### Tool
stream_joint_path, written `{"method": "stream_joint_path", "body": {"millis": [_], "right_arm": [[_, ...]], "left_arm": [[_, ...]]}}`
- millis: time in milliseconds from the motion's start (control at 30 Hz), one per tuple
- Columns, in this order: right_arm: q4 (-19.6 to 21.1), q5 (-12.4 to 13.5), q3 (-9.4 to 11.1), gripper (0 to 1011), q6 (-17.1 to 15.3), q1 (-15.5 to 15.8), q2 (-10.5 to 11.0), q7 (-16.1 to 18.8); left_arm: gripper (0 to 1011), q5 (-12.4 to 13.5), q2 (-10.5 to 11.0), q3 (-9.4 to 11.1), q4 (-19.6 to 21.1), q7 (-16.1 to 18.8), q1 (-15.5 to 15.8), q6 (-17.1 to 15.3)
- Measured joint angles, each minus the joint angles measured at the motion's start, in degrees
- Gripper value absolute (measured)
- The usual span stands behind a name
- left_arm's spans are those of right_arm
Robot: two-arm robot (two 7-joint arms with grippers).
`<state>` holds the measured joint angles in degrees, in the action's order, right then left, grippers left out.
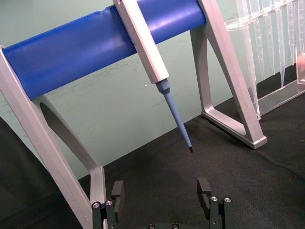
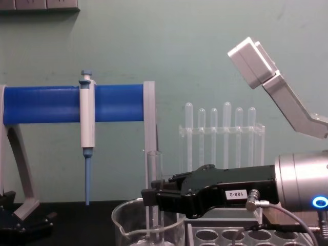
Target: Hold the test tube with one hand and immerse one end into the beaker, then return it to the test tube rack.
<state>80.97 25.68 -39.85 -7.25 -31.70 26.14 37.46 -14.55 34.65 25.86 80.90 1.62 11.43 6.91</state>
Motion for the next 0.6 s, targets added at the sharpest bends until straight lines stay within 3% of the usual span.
{"method": "stream_joint_path", "body": {"millis": [600], "right_arm": [[0.0,0.0,0.0,243,0.0,0.0,0.0,0.0]], "left_arm": [[1000,0.0,0.0,0.0,0.0,0.0,0.0,0.0]]}}
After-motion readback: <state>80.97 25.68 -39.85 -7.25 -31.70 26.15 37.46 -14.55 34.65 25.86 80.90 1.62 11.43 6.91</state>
